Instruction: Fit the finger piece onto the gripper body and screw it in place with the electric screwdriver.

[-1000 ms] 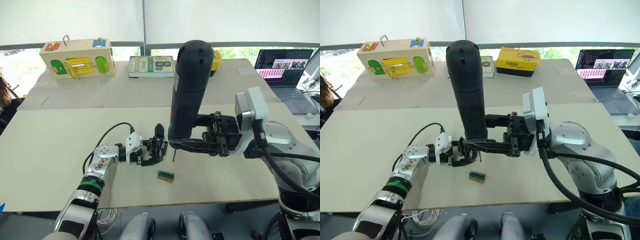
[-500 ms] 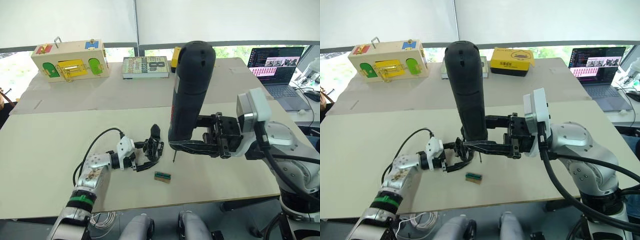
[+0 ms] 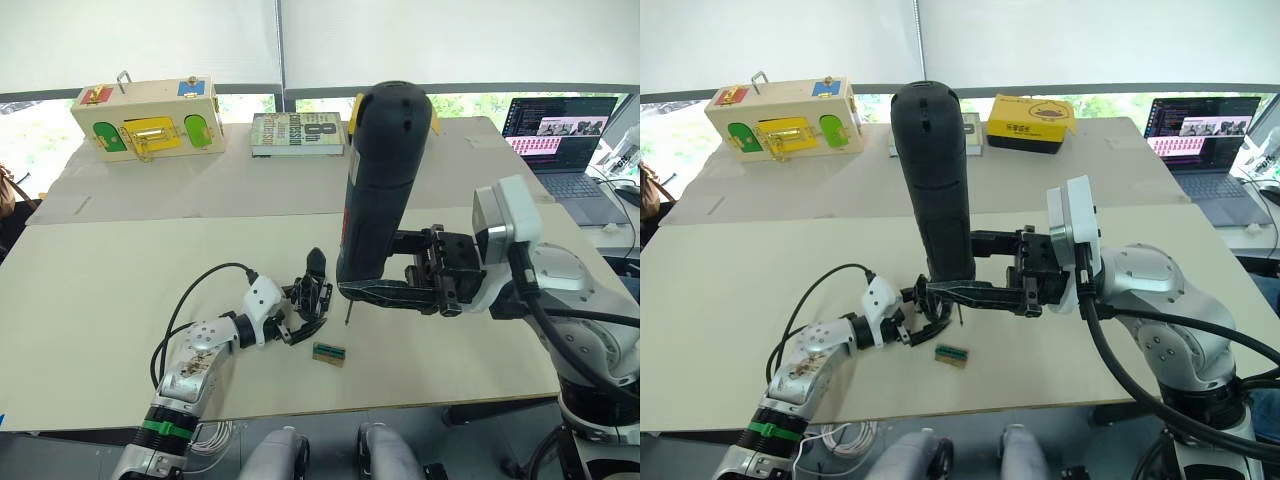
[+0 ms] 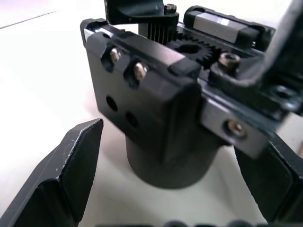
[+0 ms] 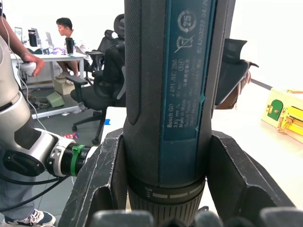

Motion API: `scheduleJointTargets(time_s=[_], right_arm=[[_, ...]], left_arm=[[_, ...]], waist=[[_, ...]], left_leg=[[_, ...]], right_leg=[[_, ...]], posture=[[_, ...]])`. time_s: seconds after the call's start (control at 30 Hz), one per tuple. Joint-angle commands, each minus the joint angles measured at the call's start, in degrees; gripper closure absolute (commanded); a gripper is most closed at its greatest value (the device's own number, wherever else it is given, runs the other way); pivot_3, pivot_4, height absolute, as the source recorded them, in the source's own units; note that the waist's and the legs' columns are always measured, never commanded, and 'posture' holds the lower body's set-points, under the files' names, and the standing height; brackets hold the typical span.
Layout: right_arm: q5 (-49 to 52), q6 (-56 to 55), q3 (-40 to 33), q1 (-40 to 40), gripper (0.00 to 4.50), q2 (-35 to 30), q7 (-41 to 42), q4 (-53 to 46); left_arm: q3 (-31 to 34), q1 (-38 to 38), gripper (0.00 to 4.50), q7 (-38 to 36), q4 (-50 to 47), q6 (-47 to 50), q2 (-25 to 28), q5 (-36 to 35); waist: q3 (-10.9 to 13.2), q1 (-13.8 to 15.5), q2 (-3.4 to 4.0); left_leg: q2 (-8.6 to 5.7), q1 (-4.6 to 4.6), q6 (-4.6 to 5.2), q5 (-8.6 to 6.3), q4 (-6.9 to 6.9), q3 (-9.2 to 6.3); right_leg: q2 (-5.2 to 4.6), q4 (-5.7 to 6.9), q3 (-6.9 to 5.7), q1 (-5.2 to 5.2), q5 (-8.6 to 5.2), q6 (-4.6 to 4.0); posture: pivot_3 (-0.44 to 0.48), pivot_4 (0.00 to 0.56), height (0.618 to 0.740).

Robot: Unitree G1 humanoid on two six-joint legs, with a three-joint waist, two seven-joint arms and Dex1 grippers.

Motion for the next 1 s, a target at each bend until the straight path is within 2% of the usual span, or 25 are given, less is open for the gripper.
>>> scheduleJointTargets(time_s=[0.03, 0.3, 0.4, 0.47, 0.5, 0.67, 0.9, 1.0], right_arm=[[0.87, -1.09, -1.49, -1.74, 2.58, 0.42, -0.14, -1.18], [1.00, -0.89, -1.54, -2.12, 2.58, 0.41, -0.34, -1.18], [1.02, -0.89, -1.61, -1.89, 2.58, 0.37, -0.44, -1.39], [1.02, -0.96, -1.78, -1.50, 2.58, 0.25, -0.41, -1.55], [0.98, -1.01, -1.84, -1.32, 2.58, 0.16, -0.32, -1.61], [1.06, -1.10, -2.23, -0.65, 2.58, -0.21, -0.01, -1.81], [1.18, -1.14, -2.60, -0.09, 2.58, -0.80, 0.47, -1.93], [1.29, -0.90, -2.46, -0.76, 2.58, -0.88, 0.32, -1.67]], left_arm=[[-0.49, -0.67, 0.09, 0.73, -2.06, -0.09, -0.09, 0.21], [-1.58, -0.74, 0.09, 1.64, -1.40, 0.57, 0.28, 1.09], [-1.52, -0.69, 0.94, 1.66, -0.77, 0.43, 0.40, 1.22], [-1.48, -0.92, 1.93, 0.92, 0.15, 0.28, 0.83, 1.26], [-1.47, -1.21, 2.20, 0.26, 0.77, -0.02, 1.10, 1.17], [-0.71, -4.37, 2.18, -3.35, 5.76, -2.48, 2.24, 0.54], [-1.61, -11.01, 2.18, -13.71, 17.09, -9.12, 4.07, -0.08], [-1.62, -12.73, 2.18, -15.74, 20.55, -11.11, 3.85, 0.05]], waist=[[0.00, -0.04, 0.00], [0.00, -0.02, 0.00], [0.00, -0.01, 0.00], [0.00, -0.01, 0.00], [0.00, -0.01, 0.00], [0.00, -0.01, 0.00], [0.00, 0.01, 0.00], [0.00, 0.01, 0.00]], left_leg=[[0.00, 0.00, 0.00, 0.00, 0.00, 0.00], [0.00, -0.01, 0.00, 0.00, 0.00, 0.00], [0.00, -0.01, 0.00, 0.00, 0.00, 0.00], [0.00, -0.01, 0.00, 0.00, 0.00, 0.00], [0.00, -0.01, 0.00, 0.00, 0.01, 0.00], [0.00, -0.01, 0.00, 0.00, 0.01, 0.00], [0.00, -0.01, 0.00, 0.04, 0.03, 0.00], [0.00, -0.01, 0.04, 0.06, 0.03, 0.00]], right_leg=[[0.00, 0.00, 0.00, -0.01, 0.00, 0.00], [-0.01, 0.00, -0.01, 0.00, -0.01, 0.01], [-0.01, 0.00, -0.01, 0.00, -0.01, 0.01], [-0.02, 0.00, -0.01, 0.00, -0.01, 0.01], [-0.02, 0.00, -0.01, 0.00, -0.01, 0.01], [-0.01, 0.00, -0.02, 0.00, -0.01, 0.02], [-0.01, 0.00, -0.05, 0.02, -0.01, 0.02], [-0.01, 0.00, -0.05, 0.02, -0.01, 0.01]], posture=[[0.000, 0.150, 0.740], [0.000, 0.150, 0.740], [0.000, 0.150, 0.740], [0.000, 0.150, 0.740], [0.000, 0.150, 0.740], [0.000, 0.150, 0.740], [0.000, 0.150, 0.740], [0.000, 0.150, 0.740]])
